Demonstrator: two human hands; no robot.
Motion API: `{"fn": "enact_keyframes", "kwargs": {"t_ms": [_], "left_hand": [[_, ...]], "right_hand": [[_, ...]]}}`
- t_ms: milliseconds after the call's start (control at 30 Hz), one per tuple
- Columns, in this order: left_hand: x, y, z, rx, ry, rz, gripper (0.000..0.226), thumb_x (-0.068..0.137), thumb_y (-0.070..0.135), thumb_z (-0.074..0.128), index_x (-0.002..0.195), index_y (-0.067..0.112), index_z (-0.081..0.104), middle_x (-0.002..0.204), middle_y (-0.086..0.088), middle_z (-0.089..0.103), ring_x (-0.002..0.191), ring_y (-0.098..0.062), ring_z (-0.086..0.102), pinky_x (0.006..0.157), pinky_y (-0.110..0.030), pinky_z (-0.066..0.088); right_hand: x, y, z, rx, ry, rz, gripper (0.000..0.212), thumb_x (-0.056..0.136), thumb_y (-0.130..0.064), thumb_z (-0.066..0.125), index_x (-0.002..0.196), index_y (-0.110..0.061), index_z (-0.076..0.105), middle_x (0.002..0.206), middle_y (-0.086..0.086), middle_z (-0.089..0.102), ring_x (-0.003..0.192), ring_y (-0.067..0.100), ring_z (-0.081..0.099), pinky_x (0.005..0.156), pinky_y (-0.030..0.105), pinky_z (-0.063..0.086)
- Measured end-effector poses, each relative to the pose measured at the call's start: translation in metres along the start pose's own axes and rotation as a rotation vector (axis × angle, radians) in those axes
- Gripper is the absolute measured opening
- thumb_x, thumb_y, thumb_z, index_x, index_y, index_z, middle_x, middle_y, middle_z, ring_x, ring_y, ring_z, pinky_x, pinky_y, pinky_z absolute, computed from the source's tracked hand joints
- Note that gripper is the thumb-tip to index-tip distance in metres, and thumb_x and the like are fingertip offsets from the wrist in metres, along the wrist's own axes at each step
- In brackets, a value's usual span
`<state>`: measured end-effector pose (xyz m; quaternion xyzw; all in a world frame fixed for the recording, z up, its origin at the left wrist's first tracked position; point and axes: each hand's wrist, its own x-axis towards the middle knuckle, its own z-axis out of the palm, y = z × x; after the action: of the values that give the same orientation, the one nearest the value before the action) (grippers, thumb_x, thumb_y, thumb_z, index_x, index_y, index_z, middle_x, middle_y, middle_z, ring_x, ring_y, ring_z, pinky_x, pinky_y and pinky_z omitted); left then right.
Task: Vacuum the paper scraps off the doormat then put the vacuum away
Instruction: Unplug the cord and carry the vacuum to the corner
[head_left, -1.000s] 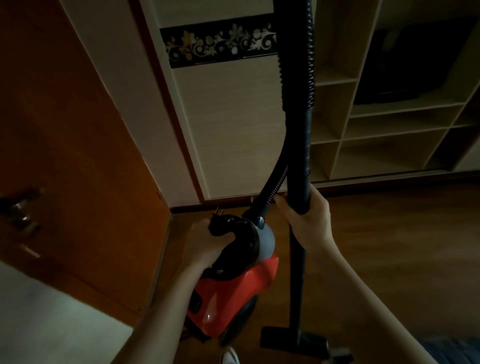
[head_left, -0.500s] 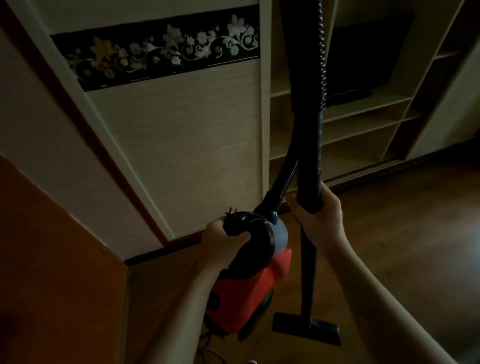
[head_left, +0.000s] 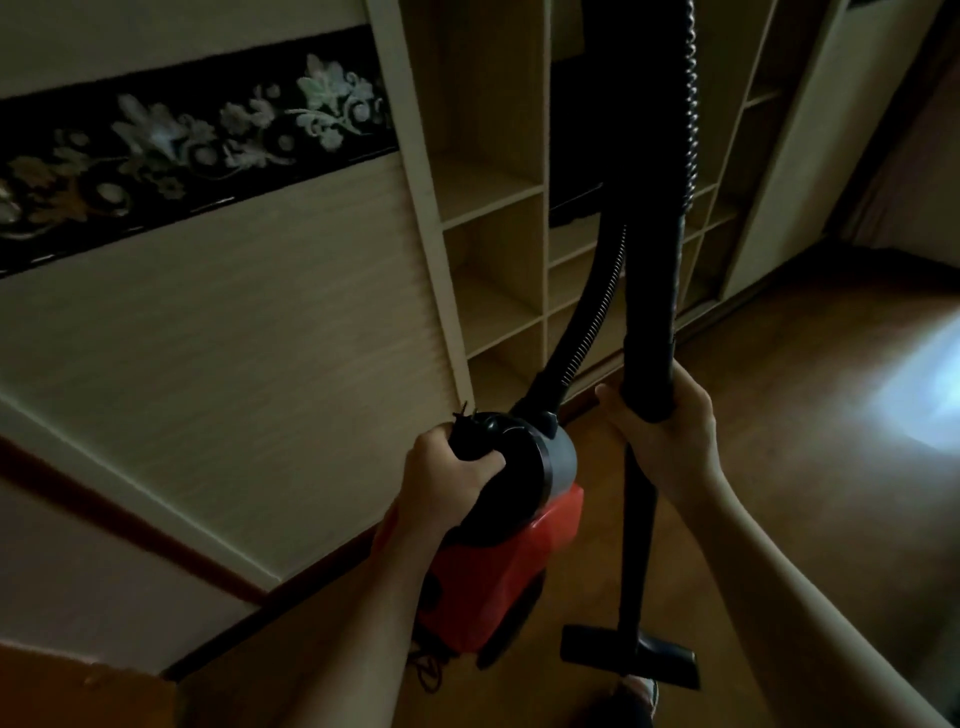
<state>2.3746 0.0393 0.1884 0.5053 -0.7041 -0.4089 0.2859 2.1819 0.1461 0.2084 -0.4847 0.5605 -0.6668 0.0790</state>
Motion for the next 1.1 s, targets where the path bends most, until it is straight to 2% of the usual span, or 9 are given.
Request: {"fn": "enact_keyframes", "kwargs": {"t_ms": [100, 300, 433, 633, 733, 833, 933, 1033, 1100], "left_hand": [[0.043, 0.013, 0.038, 0.024, -0.026, 0.018, 0.015, 0.069, 0.019, 0.08, 0.077, 0.01, 0.069, 0.072, 0.002, 0.07, 0.067, -0.011, 0.068, 0.059, -0.03, 0.057], [0.135, 0.052, 0.139, 0.043, -0.123, 0.021, 0.021, 0.068, 0.025, 0.08, 0.079, 0.012, 0.07, 0.074, -0.001, 0.072, 0.067, -0.015, 0.07, 0.058, -0.037, 0.061], [0.191, 0.095, 0.214, 0.056, -0.179, 0.053, 0.019, 0.069, 0.023, 0.08, 0.071, 0.009, 0.067, 0.068, -0.004, 0.07, 0.063, -0.02, 0.07, 0.053, -0.036, 0.057], [0.255, 0.157, 0.3, -0.032, -0.264, 0.063, 0.028, 0.068, 0.025, 0.077, 0.052, 0.014, 0.057, 0.05, 0.001, 0.058, 0.045, -0.022, 0.059, 0.044, -0.033, 0.045], [0.279, 0.18, 0.334, -0.088, -0.302, 0.093, 0.028, 0.056, 0.04, 0.071, 0.05, 0.017, 0.057, 0.05, 0.002, 0.057, 0.046, -0.023, 0.059, 0.046, -0.035, 0.046], [0.306, 0.197, 0.369, -0.072, -0.34, 0.114, 0.024, 0.057, 0.039, 0.071, 0.051, 0.019, 0.059, 0.052, 0.001, 0.06, 0.049, -0.028, 0.061, 0.047, -0.04, 0.05], [0.329, 0.217, 0.403, -0.051, -0.375, 0.146, 0.022, 0.059, 0.038, 0.071, 0.051, 0.02, 0.059, 0.051, 0.004, 0.059, 0.05, -0.025, 0.061, 0.048, -0.039, 0.049], [0.35, 0.238, 0.434, -0.001, -0.388, 0.182, 0.02, 0.067, 0.027, 0.076, 0.054, 0.021, 0.062, 0.051, 0.009, 0.061, 0.051, -0.016, 0.064, 0.045, -0.028, 0.047], [0.367, 0.251, 0.457, 0.026, -0.4, 0.207, 0.017, 0.071, 0.02, 0.078, 0.06, 0.02, 0.066, 0.055, 0.01, 0.064, 0.055, -0.009, 0.066, 0.047, -0.024, 0.048]], "right_hand": [[0.03, 0.037, -0.026, -0.03, 0.052, 0.027, 0.025, 0.082, 0.019, 0.068, 0.081, -0.002, 0.055, 0.068, 0.012, 0.051, 0.055, 0.024, 0.049, 0.05, 0.021, 0.045], [0.102, 0.107, -0.096, -0.008, 0.151, 0.084, 0.044, 0.084, 0.017, 0.069, 0.079, -0.023, 0.052, 0.065, 0.006, 0.053, 0.053, 0.023, 0.052, 0.05, 0.021, 0.048], [0.163, 0.157, -0.154, -0.06, 0.19, 0.126, 0.056, 0.085, 0.011, 0.072, 0.078, -0.041, 0.053, 0.065, 0.001, 0.054, 0.054, 0.03, 0.052, 0.048, 0.034, 0.048], [0.24, 0.208, -0.225, -0.096, 0.269, 0.12, 0.043, 0.085, 0.01, 0.072, 0.079, -0.028, 0.054, 0.065, 0.015, 0.055, 0.054, 0.034, 0.053, 0.05, 0.035, 0.048], [0.265, 0.226, -0.25, -0.086, 0.306, 0.115, 0.056, 0.085, 0.011, 0.072, 0.078, -0.043, 0.056, 0.064, 0.004, 0.057, 0.053, 0.027, 0.054, 0.05, 0.028, 0.048], [0.287, 0.243, -0.275, -0.051, 0.316, 0.116, 0.06, 0.085, 0.012, 0.071, 0.076, -0.046, 0.058, 0.063, -0.005, 0.059, 0.052, 0.018, 0.055, 0.051, 0.023, 0.048], [0.306, 0.263, -0.302, -0.129, 0.396, 0.117, 0.052, 0.085, 0.01, 0.072, 0.077, -0.039, 0.056, 0.063, 0.012, 0.055, 0.052, 0.035, 0.052, 0.046, 0.039, 0.048], [0.323, 0.289, -0.33, -0.17, 0.455, 0.145, 0.024, 0.086, -0.003, 0.077, 0.079, -0.013, 0.056, 0.065, 0.026, 0.052, 0.053, 0.044, 0.051, 0.047, 0.053, 0.046], [0.339, 0.307, -0.35, -0.208, 0.491, 0.154, 0.032, 0.085, -0.022, 0.08, 0.081, -0.002, 0.055, 0.065, 0.026, 0.053, 0.054, 0.046, 0.053, 0.047, 0.055, 0.047]]}}
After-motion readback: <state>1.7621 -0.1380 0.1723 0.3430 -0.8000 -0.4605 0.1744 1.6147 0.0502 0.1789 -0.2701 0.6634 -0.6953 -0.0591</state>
